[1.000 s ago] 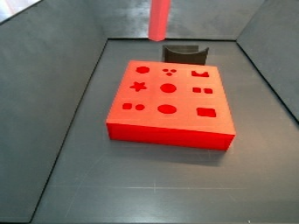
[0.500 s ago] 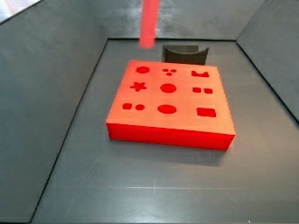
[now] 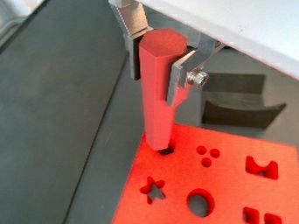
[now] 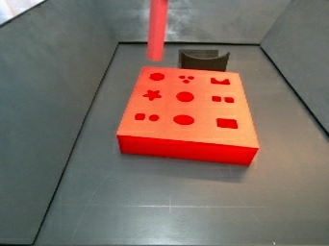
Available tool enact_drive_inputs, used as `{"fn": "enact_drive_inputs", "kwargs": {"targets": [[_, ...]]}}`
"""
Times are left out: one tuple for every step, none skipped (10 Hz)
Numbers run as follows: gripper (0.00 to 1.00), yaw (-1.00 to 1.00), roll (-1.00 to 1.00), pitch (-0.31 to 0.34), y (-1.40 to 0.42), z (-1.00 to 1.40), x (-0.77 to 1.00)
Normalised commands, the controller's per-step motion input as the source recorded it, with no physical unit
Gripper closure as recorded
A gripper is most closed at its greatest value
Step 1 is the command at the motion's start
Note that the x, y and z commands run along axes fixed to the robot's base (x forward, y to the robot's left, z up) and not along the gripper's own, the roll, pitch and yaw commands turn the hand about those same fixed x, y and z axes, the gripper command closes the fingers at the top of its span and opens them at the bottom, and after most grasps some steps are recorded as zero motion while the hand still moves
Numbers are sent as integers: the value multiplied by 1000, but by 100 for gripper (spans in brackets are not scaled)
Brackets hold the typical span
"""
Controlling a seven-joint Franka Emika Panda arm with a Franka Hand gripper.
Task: Pick up the hexagon object. Move up. Place the hexagon object on the fixture. Regrasp the hexagon object. Move to above the board. Insert the hexagon object.
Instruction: Insert the hexagon object.
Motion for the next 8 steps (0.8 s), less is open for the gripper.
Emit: {"fn": "enact_drive_inputs", "kwargs": {"targets": [[100,-646,241,-191,154,-271,-46],[100,-460,273,-194,160,-369,-3],[100,0,140,-103,3,-131,0],[100,146,0,-56,23,-109,0],[100,129,-50,-227,0,-266,60],[100,103,-100,-290,0,-369,97],[100,143,-29,-244,9,-283,0],[100,0,-80,-217,0,-197,0]]}}
